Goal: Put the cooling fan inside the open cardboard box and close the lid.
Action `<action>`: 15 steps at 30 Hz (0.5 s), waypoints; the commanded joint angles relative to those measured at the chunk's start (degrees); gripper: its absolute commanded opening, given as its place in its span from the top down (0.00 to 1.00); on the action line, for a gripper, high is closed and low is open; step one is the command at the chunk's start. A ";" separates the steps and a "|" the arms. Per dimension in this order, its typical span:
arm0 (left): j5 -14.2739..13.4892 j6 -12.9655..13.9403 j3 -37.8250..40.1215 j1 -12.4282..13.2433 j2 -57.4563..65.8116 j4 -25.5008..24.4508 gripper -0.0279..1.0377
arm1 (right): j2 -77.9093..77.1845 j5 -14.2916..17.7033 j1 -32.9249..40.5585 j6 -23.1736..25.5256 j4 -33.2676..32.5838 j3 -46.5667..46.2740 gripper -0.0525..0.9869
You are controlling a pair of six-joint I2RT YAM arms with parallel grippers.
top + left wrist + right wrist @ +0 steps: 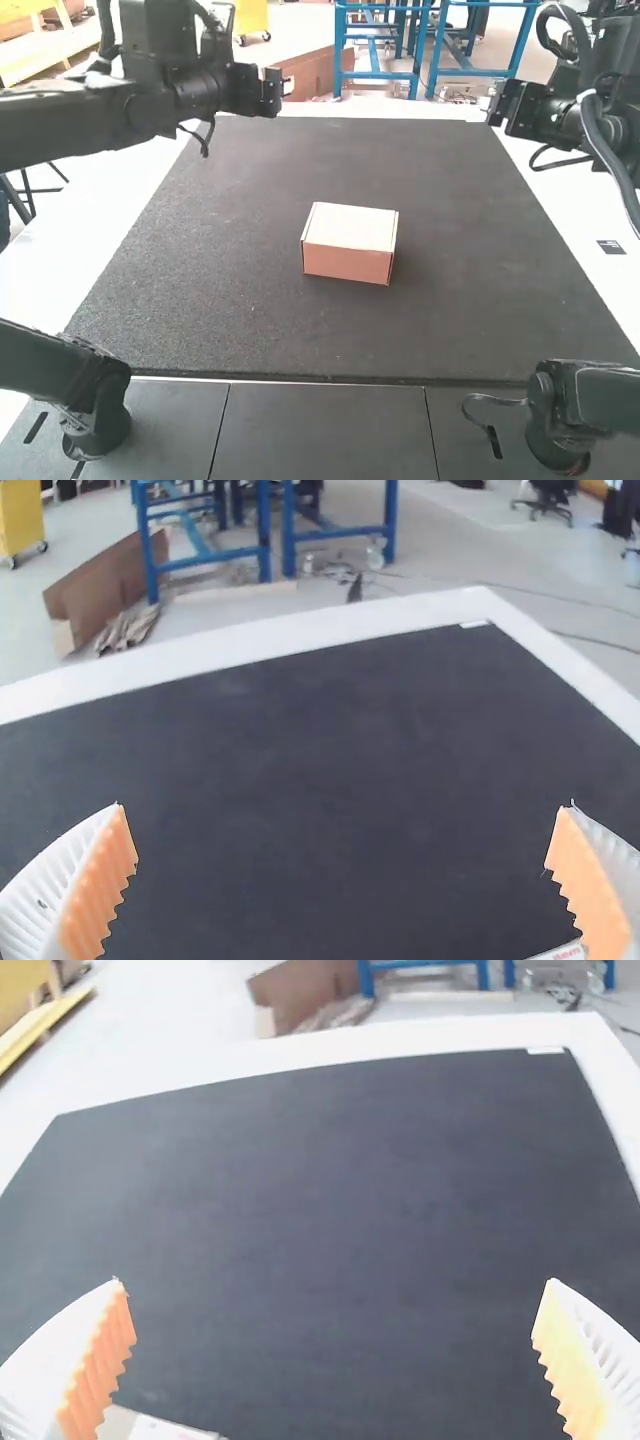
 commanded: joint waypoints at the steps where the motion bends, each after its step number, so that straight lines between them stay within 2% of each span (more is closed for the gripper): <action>1: 0.21 3.21 -6.06 1.46 -5.75 5.32 0.06 | -2.21 6.83 -0.45 -1.29 0.41 -1.96 0.07; 8: -1.37 3.47 -16.96 3.13 -13.22 10.59 0.06 | -7.48 7.27 -0.81 -3.48 1.64 -8.99 0.07; 15: -1.55 3.47 -27.15 5.77 -19.20 15.95 0.07 | -14.42 7.27 -0.81 -3.83 7.09 -18.22 0.07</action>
